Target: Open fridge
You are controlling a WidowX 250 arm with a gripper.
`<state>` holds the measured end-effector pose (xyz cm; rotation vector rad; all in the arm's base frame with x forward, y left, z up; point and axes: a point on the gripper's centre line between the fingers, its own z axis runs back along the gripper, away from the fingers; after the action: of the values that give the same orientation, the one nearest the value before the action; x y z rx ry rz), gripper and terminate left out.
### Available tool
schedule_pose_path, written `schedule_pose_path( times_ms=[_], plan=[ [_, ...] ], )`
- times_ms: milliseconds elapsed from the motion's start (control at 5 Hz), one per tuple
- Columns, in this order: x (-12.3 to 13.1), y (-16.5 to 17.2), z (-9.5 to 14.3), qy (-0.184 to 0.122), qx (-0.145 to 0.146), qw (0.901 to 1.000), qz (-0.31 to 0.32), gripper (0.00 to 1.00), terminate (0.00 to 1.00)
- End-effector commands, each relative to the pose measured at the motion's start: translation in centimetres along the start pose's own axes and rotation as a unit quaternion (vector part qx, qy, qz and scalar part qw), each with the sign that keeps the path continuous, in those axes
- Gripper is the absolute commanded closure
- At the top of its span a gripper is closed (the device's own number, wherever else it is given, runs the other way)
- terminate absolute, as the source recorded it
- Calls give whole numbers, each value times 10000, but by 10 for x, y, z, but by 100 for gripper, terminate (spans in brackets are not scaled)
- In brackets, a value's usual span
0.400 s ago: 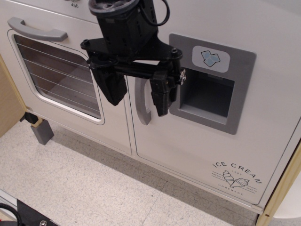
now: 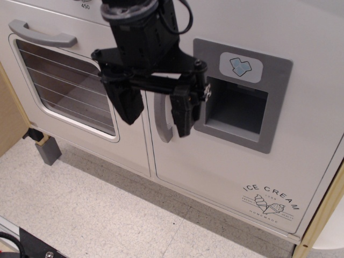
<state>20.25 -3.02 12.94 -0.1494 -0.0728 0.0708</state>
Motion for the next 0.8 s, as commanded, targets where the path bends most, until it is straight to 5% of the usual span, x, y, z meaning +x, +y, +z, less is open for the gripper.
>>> schedule_pose_path(
  times_ms=[0,600],
  plan=[
    [33,30,-34,-599,430,9973,19,0,0],
    [96,71,-74,-1369,907,9857,-374,0,0]
  ],
)
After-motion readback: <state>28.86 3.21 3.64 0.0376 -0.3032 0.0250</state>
